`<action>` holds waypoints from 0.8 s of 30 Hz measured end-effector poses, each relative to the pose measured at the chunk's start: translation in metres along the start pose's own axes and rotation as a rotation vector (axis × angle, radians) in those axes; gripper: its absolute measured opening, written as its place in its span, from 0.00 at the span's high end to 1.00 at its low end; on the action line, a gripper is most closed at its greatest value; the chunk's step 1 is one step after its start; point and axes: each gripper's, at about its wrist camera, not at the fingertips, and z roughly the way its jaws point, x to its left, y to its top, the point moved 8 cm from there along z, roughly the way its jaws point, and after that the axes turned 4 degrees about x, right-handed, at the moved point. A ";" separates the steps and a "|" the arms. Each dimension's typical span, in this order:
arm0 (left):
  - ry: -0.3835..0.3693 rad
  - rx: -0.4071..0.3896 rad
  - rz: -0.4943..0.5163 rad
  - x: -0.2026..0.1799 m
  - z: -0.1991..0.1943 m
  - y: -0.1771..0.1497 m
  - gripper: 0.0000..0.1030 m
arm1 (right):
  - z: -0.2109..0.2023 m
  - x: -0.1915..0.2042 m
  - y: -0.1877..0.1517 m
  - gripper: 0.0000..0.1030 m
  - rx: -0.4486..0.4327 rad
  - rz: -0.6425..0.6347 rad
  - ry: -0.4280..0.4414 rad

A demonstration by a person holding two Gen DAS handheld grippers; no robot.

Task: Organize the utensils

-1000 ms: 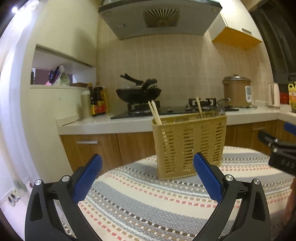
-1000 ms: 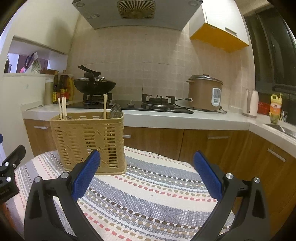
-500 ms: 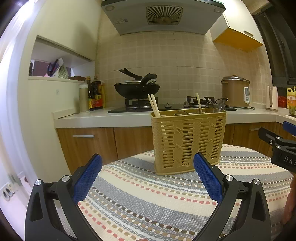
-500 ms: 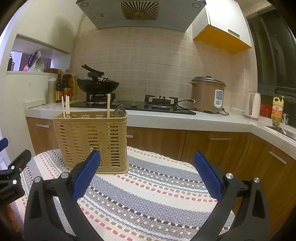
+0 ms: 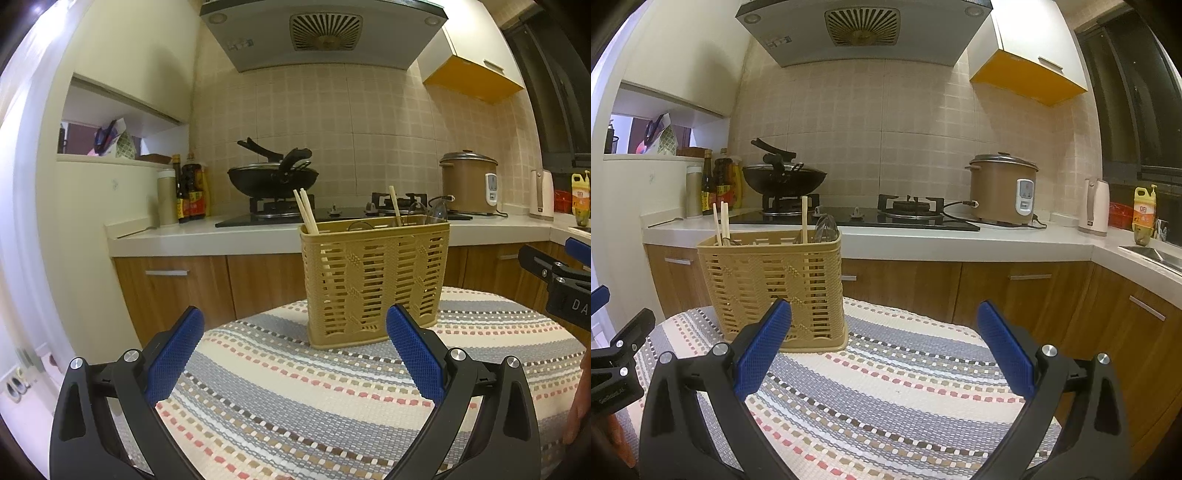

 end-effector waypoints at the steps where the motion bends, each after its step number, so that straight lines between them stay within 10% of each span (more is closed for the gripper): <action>1: -0.002 -0.001 -0.002 0.000 -0.001 0.000 0.07 | 0.000 0.000 0.000 0.06 -0.001 0.003 0.005; 24: 0.007 -0.007 0.003 0.001 -0.004 0.000 0.07 | -0.002 0.003 0.000 0.06 -0.010 -0.003 0.006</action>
